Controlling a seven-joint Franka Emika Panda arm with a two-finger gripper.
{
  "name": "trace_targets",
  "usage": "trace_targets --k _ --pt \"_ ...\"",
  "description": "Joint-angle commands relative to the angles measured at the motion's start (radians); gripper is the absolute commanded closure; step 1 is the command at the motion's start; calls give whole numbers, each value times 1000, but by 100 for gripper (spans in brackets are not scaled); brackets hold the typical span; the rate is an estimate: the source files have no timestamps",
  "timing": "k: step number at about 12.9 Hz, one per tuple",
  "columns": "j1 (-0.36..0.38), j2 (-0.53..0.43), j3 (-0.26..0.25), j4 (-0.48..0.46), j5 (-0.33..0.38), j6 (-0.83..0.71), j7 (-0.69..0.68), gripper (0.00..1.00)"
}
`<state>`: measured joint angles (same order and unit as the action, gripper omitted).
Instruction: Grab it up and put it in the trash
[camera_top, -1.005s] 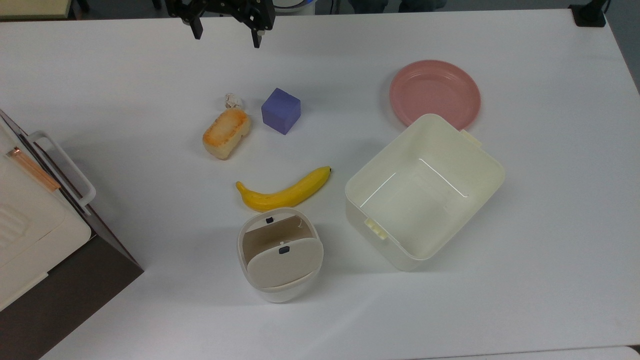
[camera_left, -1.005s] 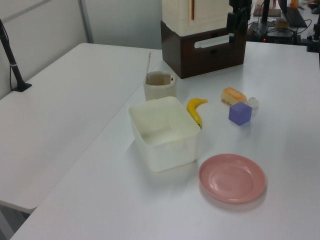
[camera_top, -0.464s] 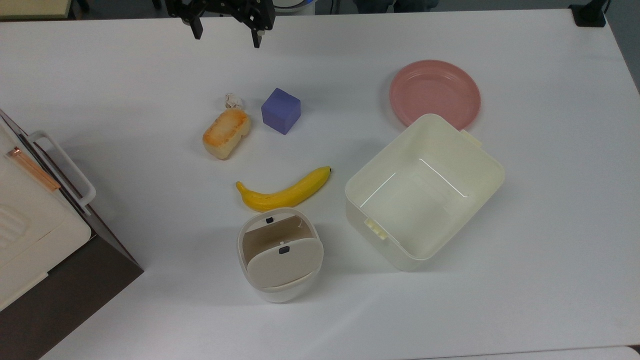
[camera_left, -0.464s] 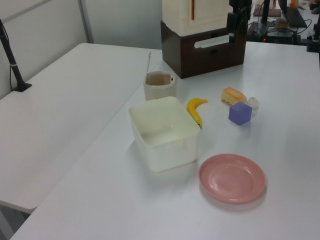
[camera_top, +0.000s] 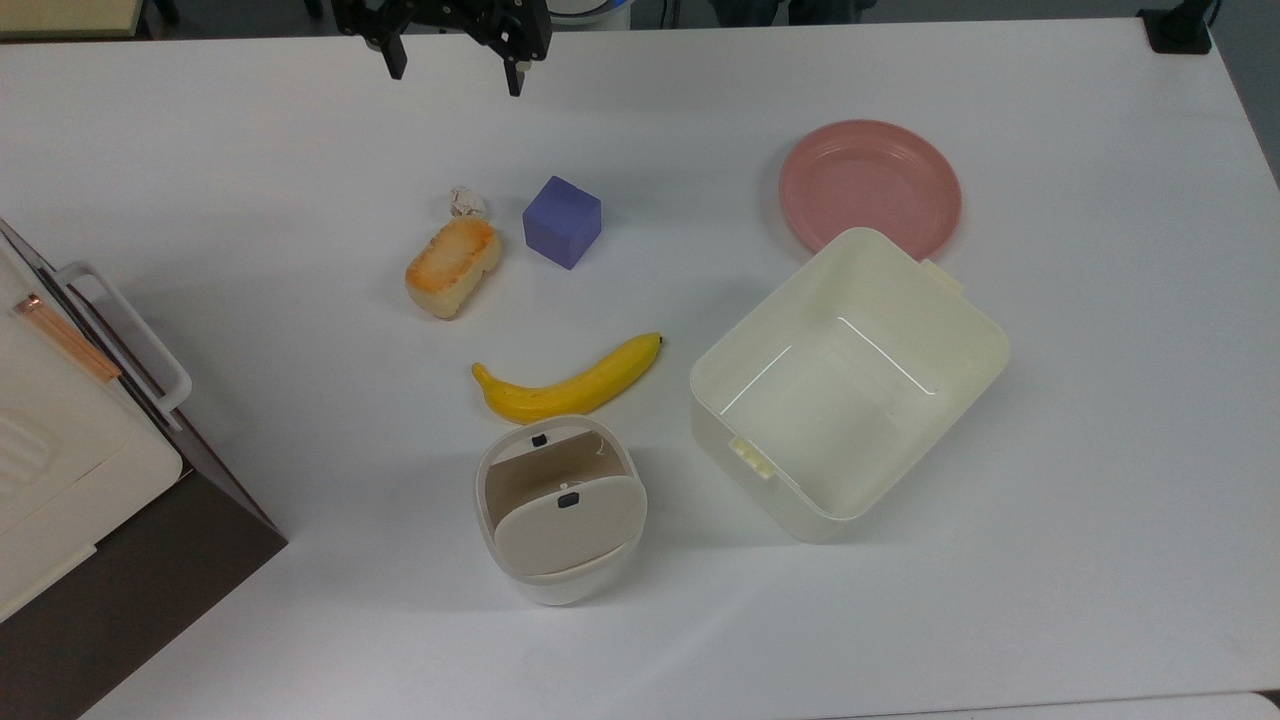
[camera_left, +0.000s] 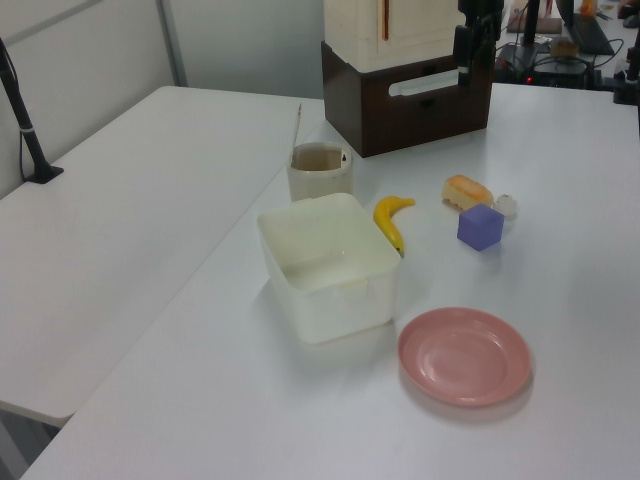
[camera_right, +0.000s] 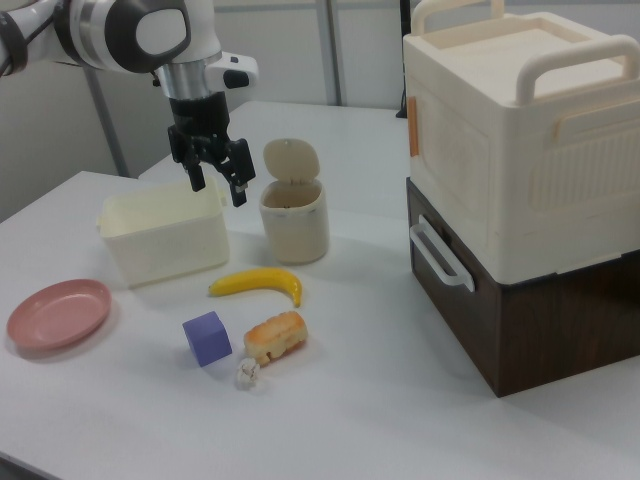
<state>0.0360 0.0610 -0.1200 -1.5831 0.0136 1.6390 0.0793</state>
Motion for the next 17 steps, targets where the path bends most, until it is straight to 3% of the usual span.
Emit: trace_targets --k 1,4,7,9,12,15,17 --pt "13 -10 -3 -15 -7 -14 -26 0" --pt "16 -10 -1 -43 -17 -21 -38 0" --pt "-5 -9 -4 -90 -29 -33 -148 0" --pt "-16 11 -3 -174 -107 1 -234 0" --pt "-11 20 -4 -289 -122 111 -246 0" --pt "-5 26 -3 -424 -187 241 -236 1" --pt "-14 36 -3 -440 -188 280 -236 3"
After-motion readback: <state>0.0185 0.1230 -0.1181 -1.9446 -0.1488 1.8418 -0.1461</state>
